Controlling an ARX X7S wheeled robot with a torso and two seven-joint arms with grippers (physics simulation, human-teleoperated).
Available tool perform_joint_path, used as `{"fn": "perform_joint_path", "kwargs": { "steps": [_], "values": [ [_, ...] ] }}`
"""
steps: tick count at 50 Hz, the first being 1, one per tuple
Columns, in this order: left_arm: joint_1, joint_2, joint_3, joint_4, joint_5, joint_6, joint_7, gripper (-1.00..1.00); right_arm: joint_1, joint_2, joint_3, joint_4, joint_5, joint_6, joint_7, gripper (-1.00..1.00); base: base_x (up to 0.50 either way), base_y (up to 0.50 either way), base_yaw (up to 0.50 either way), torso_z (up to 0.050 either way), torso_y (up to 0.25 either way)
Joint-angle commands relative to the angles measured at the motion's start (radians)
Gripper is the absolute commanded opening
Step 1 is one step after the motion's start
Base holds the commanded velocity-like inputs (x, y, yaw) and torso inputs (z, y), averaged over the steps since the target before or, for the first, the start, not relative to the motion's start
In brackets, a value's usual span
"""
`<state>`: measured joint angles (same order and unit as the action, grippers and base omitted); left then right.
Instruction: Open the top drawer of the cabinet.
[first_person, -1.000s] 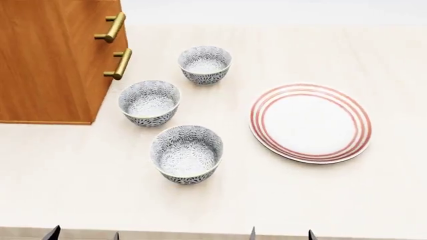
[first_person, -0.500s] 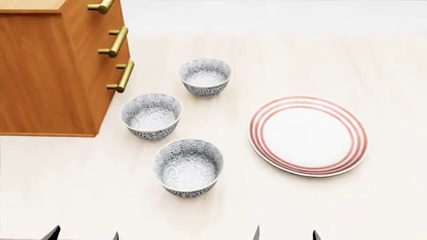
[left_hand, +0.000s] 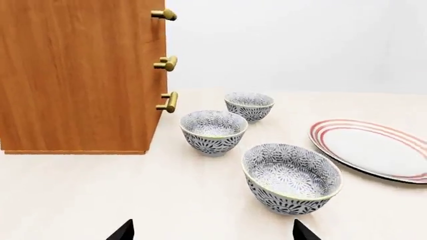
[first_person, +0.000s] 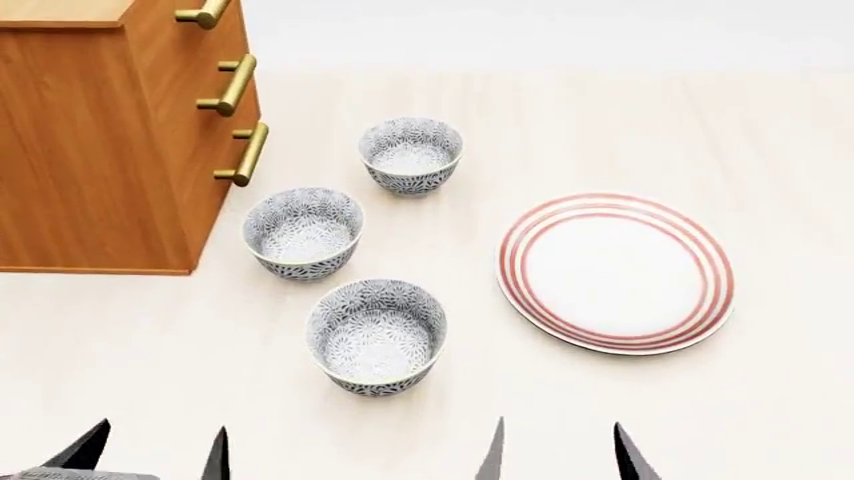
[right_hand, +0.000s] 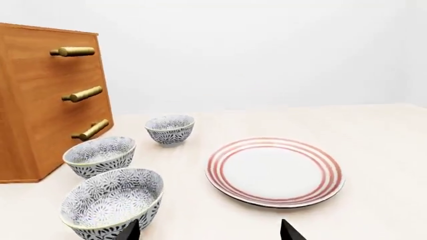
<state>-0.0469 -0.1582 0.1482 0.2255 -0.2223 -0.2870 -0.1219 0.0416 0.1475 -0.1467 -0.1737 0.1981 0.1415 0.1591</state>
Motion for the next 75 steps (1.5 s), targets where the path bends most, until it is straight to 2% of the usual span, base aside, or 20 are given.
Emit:
{"fn": "perform_joint_path", "kwargs": {
  "steps": [1,5,30,75],
  "values": [
    [-0.159,-0.066,-0.055,0.486,-0.223,-0.584,-0.103,1.00,0.123,0.055,-0.013,-0.423,0.090,0.454,0.059,1.00,0.00,0.00,0.00,0.000,0.000],
    [-0.200,-0.074,-0.051,0.517,-0.229,-0.628,-0.119,1.00,0.136,0.061,-0.007,-0.470,0.111,0.497,0.066,1.00,0.00,0.00,0.00,0.000,0.000],
    [-0.130,-0.095,-0.014,0.457,-0.185,-0.494,-0.102,1.00,0.096,0.070,0.008,-0.448,0.132,0.440,0.065,1.00,0.02,0.00,0.00,0.000,0.000],
    [-0.115,-0.113,-0.025,0.450,-0.209,-0.477,-0.123,1.00,0.079,0.094,-0.030,-0.435,0.138,0.410,0.072,1.00,0.39,-0.02,0.00,0.000,0.000]
  ]
}}
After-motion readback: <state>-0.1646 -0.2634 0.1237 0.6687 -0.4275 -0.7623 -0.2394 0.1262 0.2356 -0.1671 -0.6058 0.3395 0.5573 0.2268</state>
